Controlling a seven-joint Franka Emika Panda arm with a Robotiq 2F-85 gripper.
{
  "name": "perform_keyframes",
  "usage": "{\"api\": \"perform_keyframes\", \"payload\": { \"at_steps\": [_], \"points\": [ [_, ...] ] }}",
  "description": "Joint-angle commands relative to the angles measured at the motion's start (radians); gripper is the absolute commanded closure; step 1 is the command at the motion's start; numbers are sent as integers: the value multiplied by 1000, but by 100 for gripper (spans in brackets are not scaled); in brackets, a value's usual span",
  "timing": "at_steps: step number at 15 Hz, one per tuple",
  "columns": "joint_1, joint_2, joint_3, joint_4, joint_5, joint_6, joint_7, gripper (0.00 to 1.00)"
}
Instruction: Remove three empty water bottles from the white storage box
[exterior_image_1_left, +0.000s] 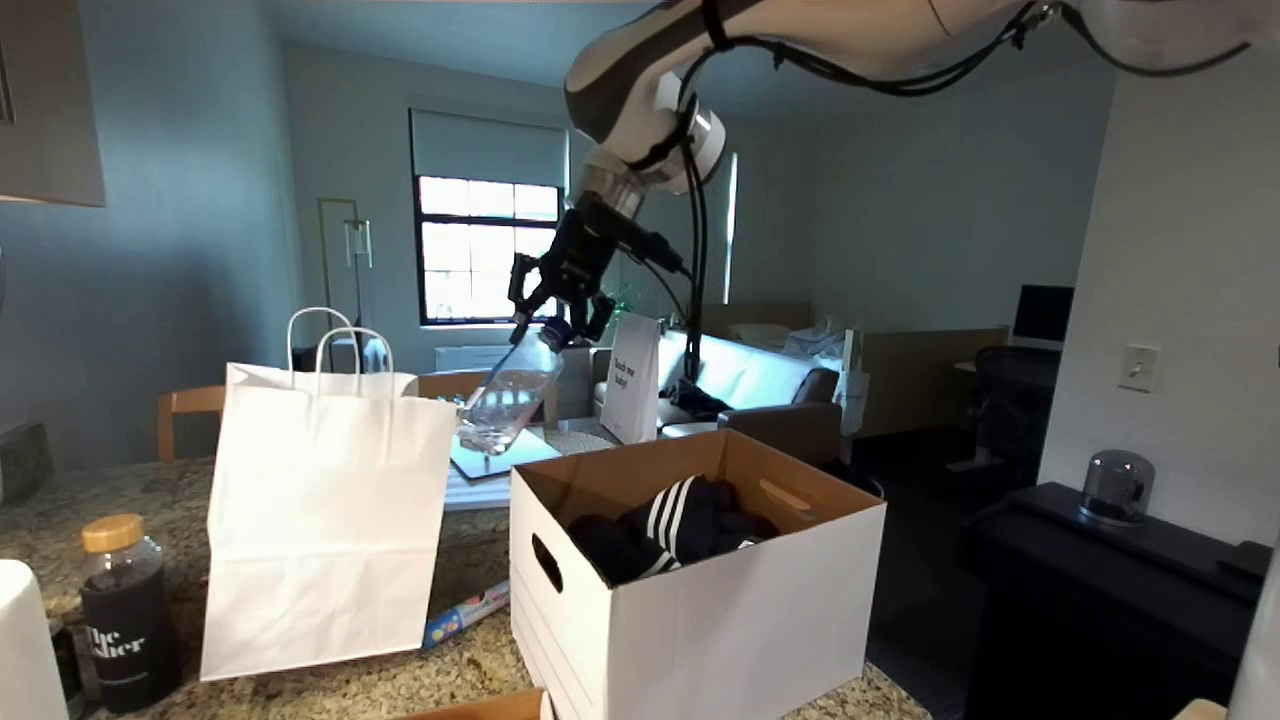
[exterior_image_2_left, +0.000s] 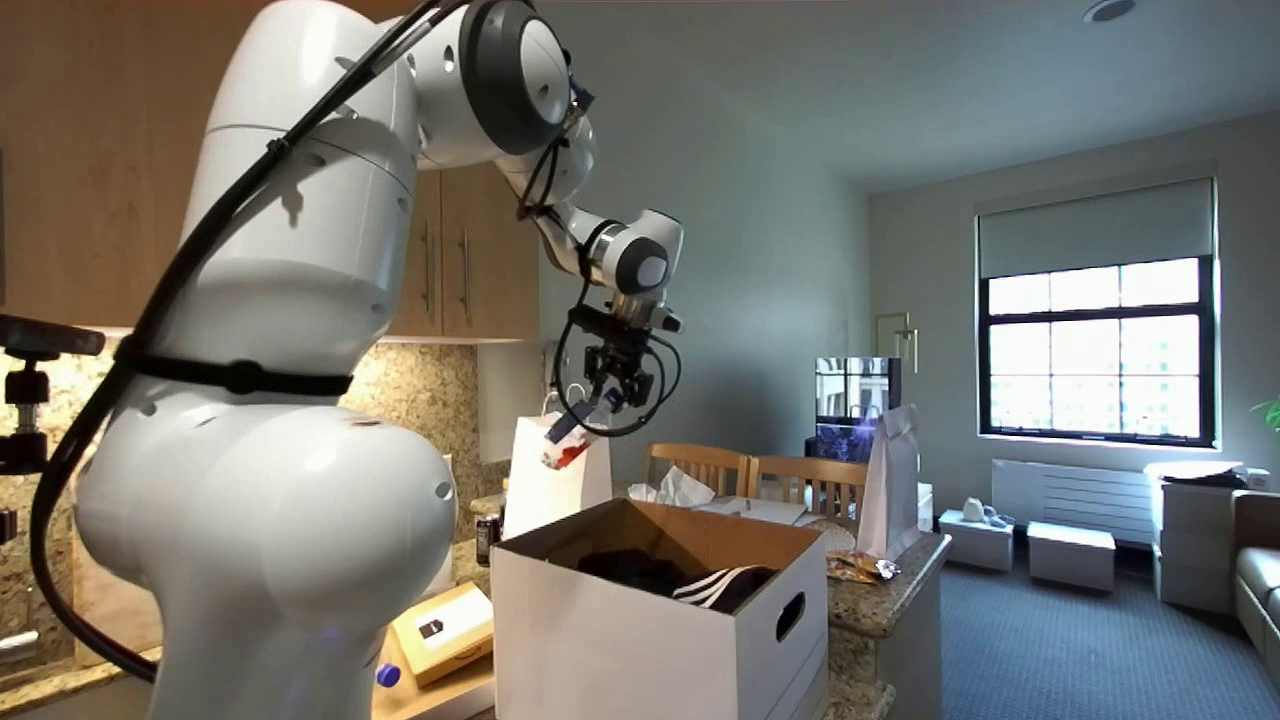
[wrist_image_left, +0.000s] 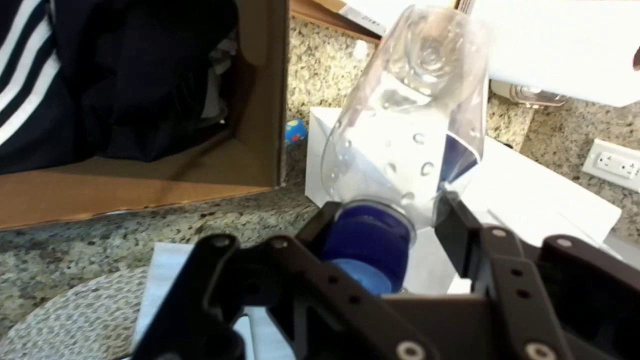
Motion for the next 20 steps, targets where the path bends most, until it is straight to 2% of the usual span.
{"api": "perform_keyframes", "payload": {
  "at_steps": [1,4,6,8,10,12,15,20],
  "points": [
    [74,-41,46,-133,-5,108,77,73],
    [131,12,83,-194,5,178,118,73],
    [159,43,108,-266,30,303,86,73],
    [181,93,133,-321,43,477,69,73],
    [199,166,160,-347,41,622,79,73],
    [220,236,169,-346,1,714,109,73],
    [257,312,172,-327,-41,782,133,73],
    [337,379,155,-302,-125,792,164,73]
  ]
}}
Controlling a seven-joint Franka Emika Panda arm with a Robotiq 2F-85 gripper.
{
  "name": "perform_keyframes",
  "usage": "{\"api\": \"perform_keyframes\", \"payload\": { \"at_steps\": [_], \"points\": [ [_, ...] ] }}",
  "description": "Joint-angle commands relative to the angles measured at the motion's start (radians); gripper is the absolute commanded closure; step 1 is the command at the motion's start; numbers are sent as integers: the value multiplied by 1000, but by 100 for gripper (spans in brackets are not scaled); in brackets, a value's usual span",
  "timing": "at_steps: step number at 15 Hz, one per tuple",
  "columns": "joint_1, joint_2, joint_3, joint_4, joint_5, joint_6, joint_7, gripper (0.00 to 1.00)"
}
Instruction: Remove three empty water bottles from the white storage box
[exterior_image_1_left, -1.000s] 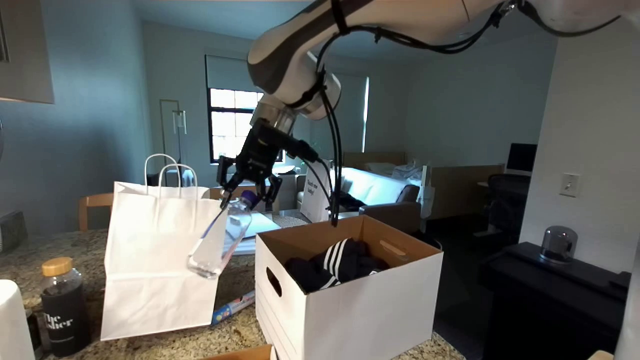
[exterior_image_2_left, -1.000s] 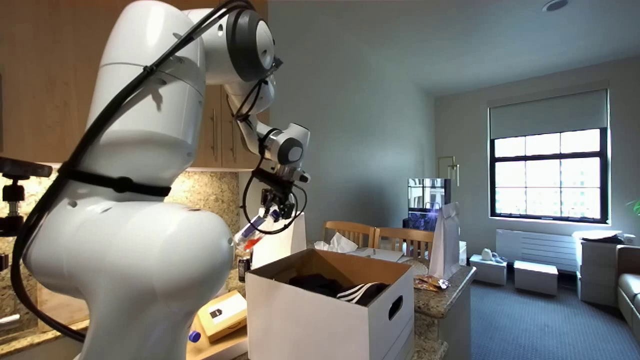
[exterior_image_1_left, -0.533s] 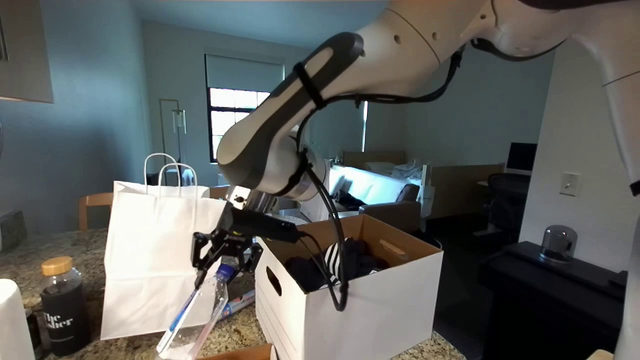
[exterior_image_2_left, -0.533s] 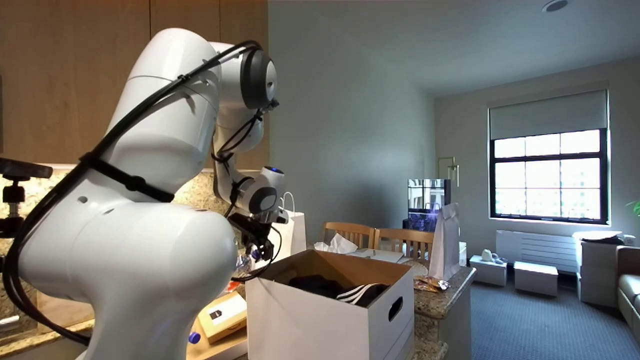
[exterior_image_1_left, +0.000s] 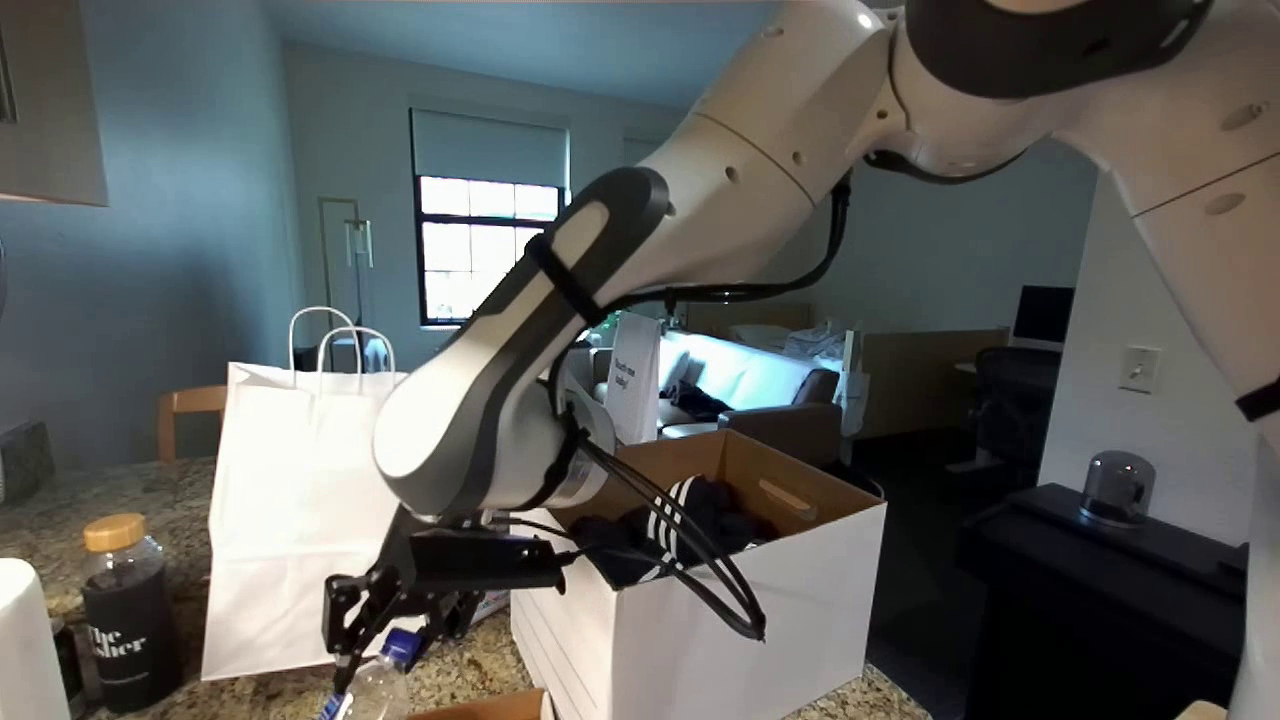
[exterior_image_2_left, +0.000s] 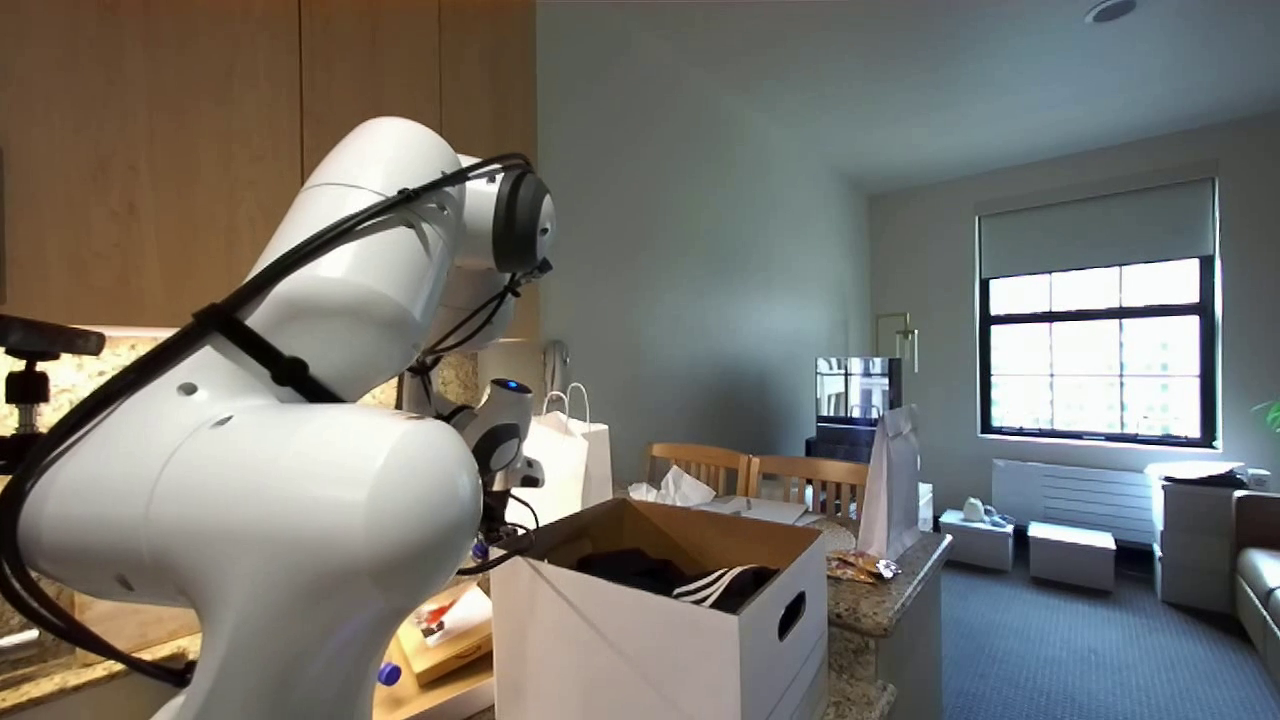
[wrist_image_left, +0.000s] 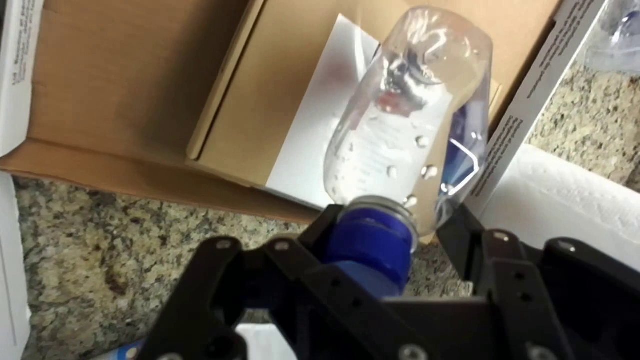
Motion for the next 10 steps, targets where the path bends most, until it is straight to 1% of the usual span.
{"api": "perform_keyframes", "payload": {
  "at_steps": [1,2,3,5,6,8,10],
  "points": [
    [49,43,-7,-1,-64,31,53,73],
    [67,49,-17,3,-83,23,66,23],
    [84,53,-27,7,-100,15,80,22],
    [126,44,-60,11,-142,16,118,10],
    [156,32,-90,12,-174,11,146,3],
    [215,-4,-143,5,-225,5,205,0],
    [259,-56,-181,-10,-264,1,248,0]
  ]
}}
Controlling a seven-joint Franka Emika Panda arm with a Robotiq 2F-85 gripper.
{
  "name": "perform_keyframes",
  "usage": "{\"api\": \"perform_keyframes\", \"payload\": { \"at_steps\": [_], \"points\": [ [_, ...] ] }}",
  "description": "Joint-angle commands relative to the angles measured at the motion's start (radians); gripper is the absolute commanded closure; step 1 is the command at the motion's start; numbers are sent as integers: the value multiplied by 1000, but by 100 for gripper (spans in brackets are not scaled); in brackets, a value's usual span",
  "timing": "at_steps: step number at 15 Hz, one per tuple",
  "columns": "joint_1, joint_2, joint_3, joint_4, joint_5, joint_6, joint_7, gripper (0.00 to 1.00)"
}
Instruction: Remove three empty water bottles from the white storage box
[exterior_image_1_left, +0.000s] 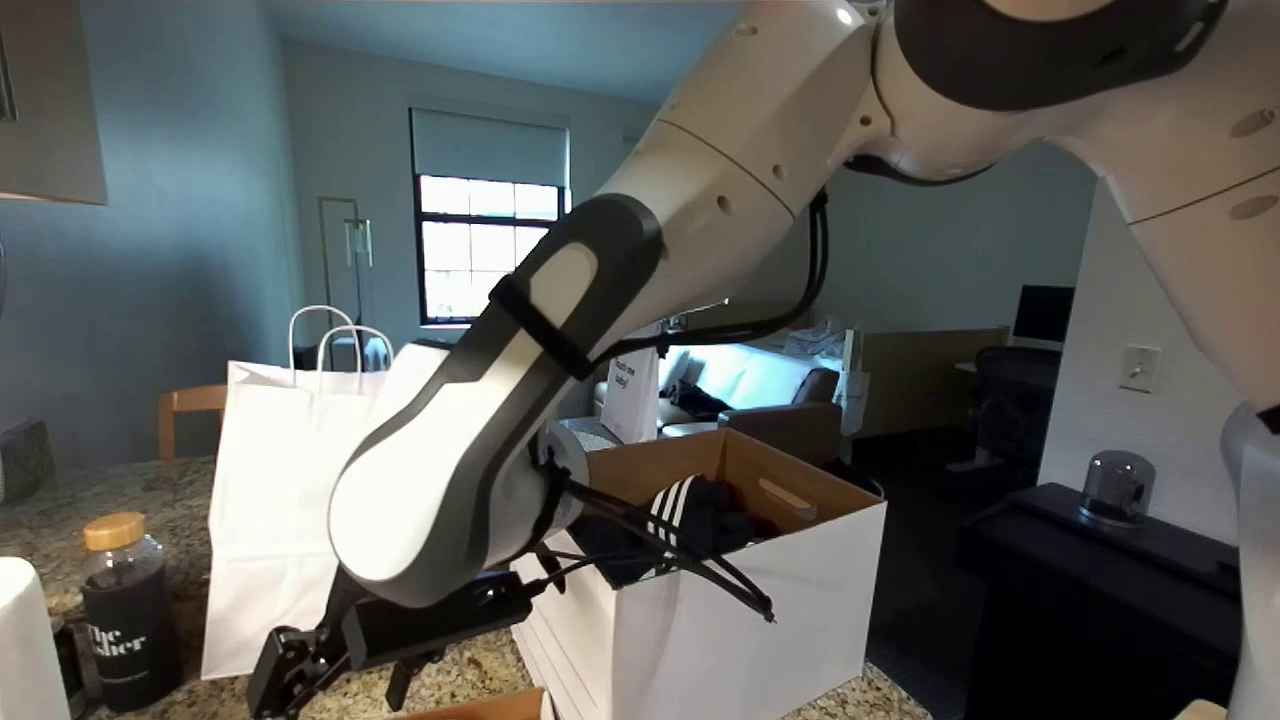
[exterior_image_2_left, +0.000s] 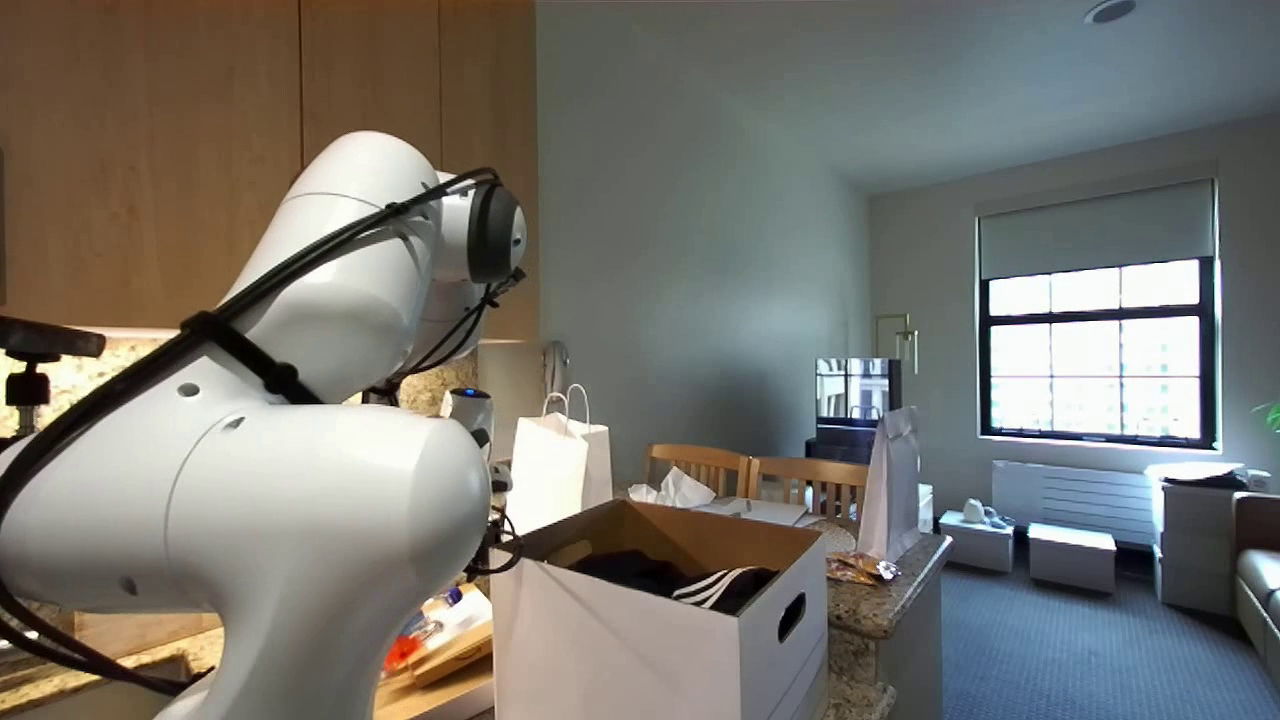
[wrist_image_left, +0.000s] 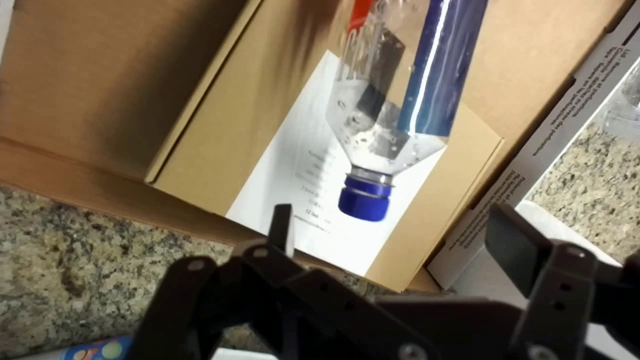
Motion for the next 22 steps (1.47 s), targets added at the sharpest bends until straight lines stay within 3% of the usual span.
{"api": "perform_keyframes", "payload": {
  "at_steps": [1,5,7,12,17,22],
  "points": [
    [90,-116,-76,-45,-74,-18,107,0],
    [127,-286,-135,-81,-130,-151,215,0],
    [93,-377,-132,-99,-141,-193,261,0],
    [-73,-584,-83,-170,-87,-204,269,0],
    [-273,-725,-59,-191,-6,-341,218,0],
    [-419,-705,-91,-113,5,-554,186,0]
  ]
}}
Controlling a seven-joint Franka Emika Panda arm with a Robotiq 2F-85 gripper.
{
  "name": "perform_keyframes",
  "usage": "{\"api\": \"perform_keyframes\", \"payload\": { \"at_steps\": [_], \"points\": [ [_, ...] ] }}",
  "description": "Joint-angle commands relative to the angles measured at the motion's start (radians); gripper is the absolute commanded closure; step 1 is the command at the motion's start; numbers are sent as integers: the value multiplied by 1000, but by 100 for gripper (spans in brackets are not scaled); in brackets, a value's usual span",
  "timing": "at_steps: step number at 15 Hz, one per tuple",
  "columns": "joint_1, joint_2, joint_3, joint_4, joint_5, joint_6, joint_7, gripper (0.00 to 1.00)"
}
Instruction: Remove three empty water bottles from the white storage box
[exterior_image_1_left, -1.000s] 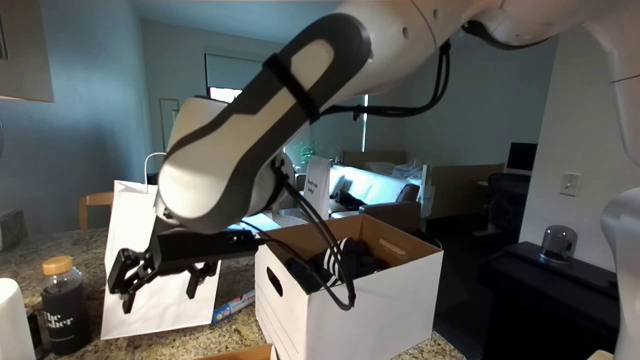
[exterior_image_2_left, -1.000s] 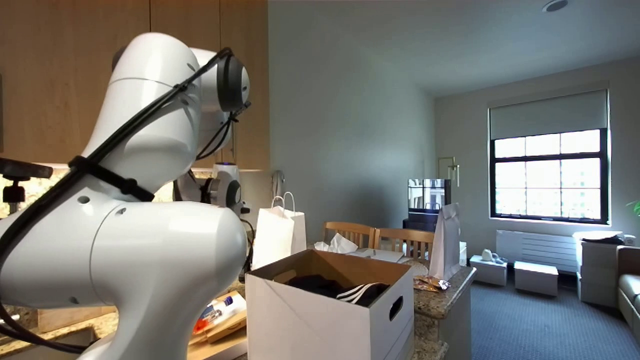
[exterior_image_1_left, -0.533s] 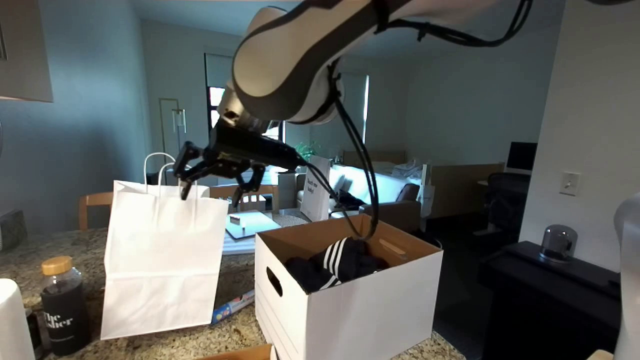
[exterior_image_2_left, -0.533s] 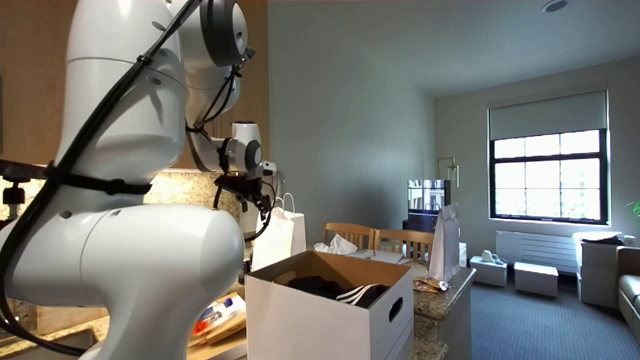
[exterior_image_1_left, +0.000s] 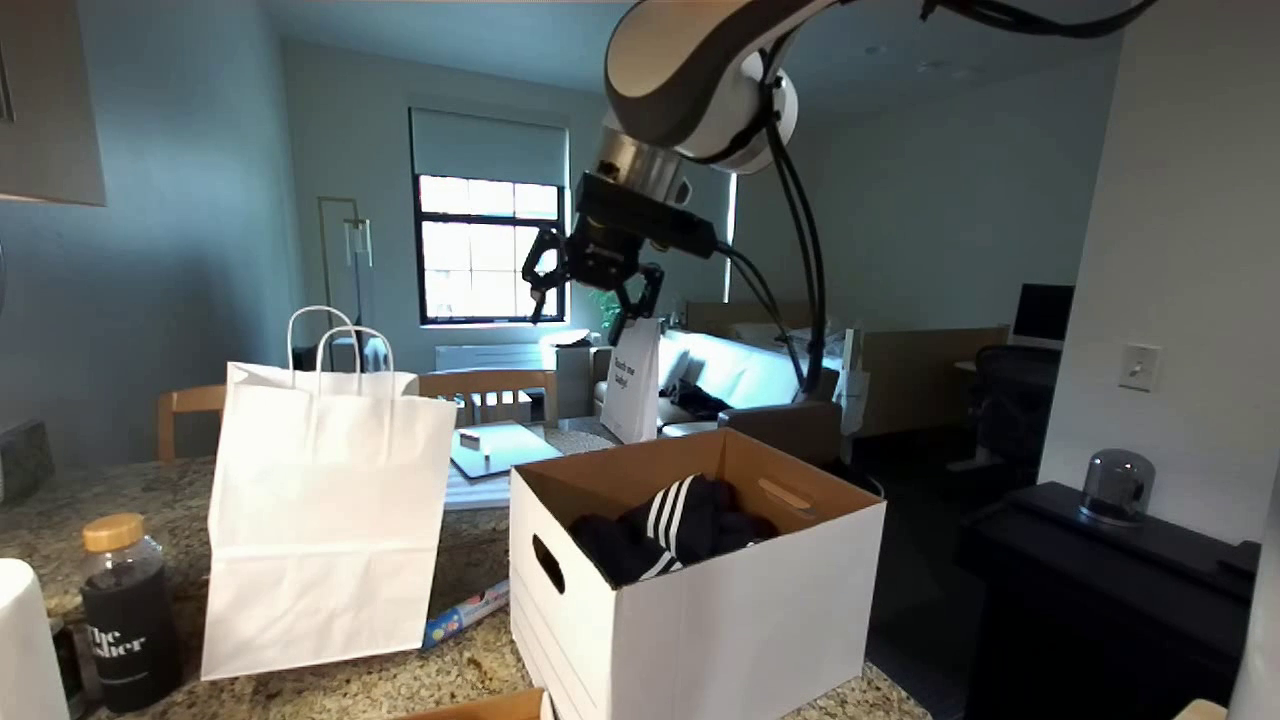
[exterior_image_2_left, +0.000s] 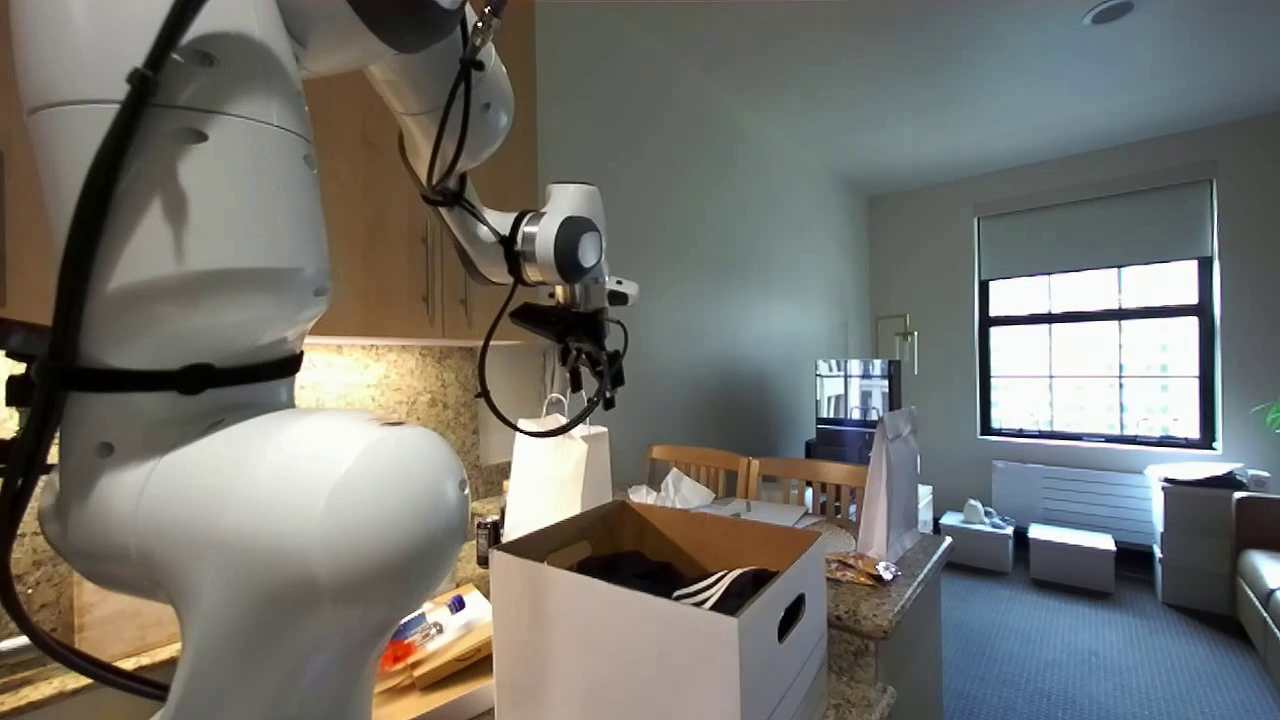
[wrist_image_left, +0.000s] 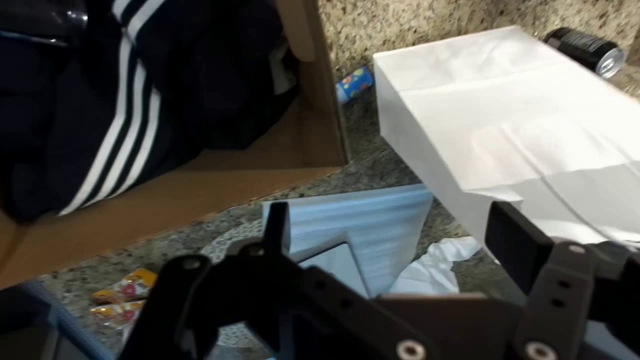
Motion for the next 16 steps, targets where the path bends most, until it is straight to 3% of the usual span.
{"api": "perform_keyframes", "payload": {
  "at_steps": [1,6,11,16],
  "points": [
    [-94,25,-8,37,24,-136,-47,0],
    [-174,177,-33,142,-34,-345,-41,0],
    [-168,375,-54,286,-79,-594,-40,0],
    [-138,487,-59,314,-81,-625,-53,0]
  ]
}}
